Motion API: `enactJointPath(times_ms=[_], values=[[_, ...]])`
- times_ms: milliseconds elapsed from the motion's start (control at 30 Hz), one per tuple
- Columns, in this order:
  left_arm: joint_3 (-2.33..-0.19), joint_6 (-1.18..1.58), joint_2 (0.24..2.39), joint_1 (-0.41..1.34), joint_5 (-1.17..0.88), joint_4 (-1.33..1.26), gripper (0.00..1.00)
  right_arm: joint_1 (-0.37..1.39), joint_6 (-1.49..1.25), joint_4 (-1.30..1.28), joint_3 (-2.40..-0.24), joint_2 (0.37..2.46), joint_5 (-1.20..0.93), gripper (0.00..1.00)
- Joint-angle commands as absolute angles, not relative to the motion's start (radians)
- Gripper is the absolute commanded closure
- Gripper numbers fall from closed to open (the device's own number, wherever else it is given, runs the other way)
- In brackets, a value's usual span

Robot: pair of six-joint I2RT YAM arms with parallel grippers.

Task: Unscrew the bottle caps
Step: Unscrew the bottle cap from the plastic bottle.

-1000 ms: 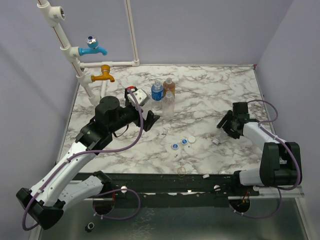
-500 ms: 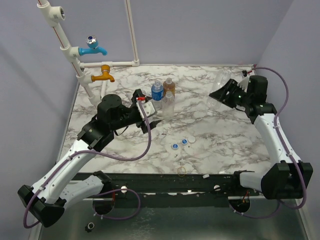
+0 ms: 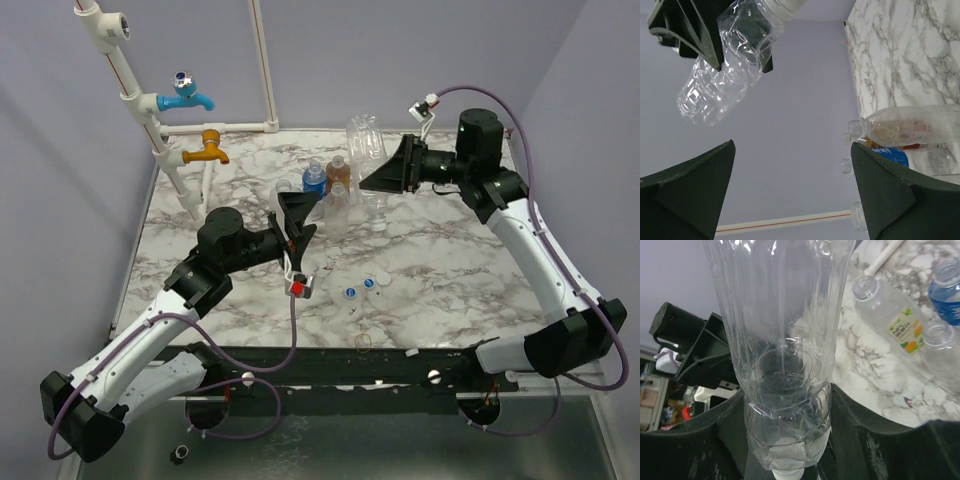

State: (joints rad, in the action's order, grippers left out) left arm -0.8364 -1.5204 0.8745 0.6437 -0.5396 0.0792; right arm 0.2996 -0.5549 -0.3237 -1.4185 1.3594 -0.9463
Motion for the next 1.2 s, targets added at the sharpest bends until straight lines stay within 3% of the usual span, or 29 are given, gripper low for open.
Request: enactJointPath(times_ms=[0, 467, 833, 933, 1067, 1167], values=[[-0.812, -1.676, 0.883, 0.650, -0.543, -0.151, 0.01, 0.361, -0.512, -0.427, -1.493, 1.425, -1.001, 0.45], [-0.773, -1.827, 0.915, 0.652, -0.518, -0.253, 0.01, 0.599, -0.400, -0.670, -1.737, 1.618, -0.998, 0.49], [-0.744, -1.844, 0.903, 0.652, -0.510, -0.252, 0.03, 0.657, -0.306, -0.813, -1.783, 1.652, -0.989, 0.52], [-0.744, -1.843, 0.904, 0.652, -0.495, -0.246, 0.14, 0.660, -0.293, -0.824, -1.792, 1.649, -0.985, 0.52], [-0.751, -1.832, 0.903, 0.652, -0.482, -0.235, 0.40, 0.660, -0.281, -0.838, -1.805, 1.649, -0.976, 0.51], [-0.751, -1.826, 0.901, 0.652, -0.481, -0.233, 0.53, 0.659, -0.276, -0.847, -1.823, 1.656, -0.960, 0.45]])
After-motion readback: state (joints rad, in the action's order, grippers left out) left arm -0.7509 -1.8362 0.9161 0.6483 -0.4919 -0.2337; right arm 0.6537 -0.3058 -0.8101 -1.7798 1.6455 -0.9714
